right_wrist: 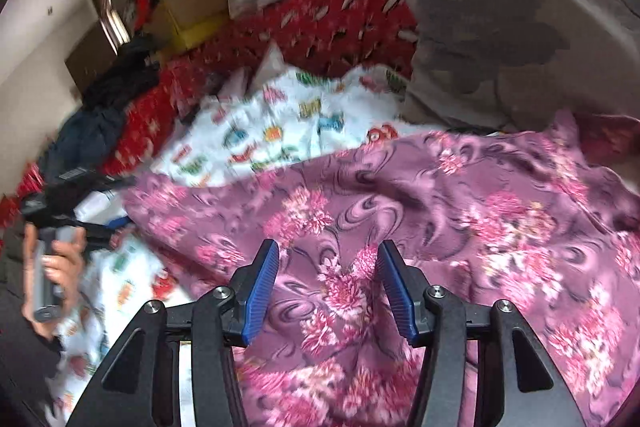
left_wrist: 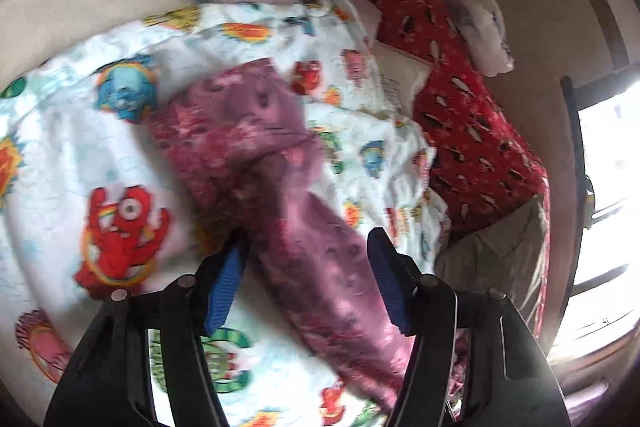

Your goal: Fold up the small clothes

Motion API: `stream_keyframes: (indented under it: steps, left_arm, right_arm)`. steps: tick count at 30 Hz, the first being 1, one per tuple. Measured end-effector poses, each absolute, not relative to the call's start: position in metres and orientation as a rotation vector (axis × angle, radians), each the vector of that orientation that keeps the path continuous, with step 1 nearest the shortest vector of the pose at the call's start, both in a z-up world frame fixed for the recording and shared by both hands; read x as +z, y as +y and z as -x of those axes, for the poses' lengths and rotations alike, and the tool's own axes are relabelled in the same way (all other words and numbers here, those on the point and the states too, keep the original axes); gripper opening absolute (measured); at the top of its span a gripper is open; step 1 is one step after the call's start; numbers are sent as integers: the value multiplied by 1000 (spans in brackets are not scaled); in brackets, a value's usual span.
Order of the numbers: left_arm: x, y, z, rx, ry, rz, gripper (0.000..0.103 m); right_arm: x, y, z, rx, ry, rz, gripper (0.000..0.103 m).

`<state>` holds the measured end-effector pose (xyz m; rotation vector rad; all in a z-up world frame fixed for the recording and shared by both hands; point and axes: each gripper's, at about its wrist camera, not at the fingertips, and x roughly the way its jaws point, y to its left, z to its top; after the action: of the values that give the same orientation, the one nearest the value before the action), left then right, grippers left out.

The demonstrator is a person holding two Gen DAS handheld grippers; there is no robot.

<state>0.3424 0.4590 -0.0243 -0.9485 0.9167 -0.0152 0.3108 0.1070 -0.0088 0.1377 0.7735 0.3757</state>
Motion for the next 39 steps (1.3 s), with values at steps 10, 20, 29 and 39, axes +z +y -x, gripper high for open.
stream_keyframes:
  steps: [10, 20, 29, 39]
  left_arm:
    - [-38, 444, -372, 57, 954, 932, 36]
    - [18, 379, -361, -55, 936, 665, 4]
    - [55, 304, -352, -209, 941, 628, 4]
    - [61, 207, -333, -290, 993, 574, 4]
  right_arm:
    - [-15, 124, -306, 330, 781, -78, 52]
    - [-18, 124, -304, 283, 797, -30, 55]
    - [-20, 118, -299, 264, 808, -26, 55]
    - [-5, 60, -257, 184, 755, -65, 55]
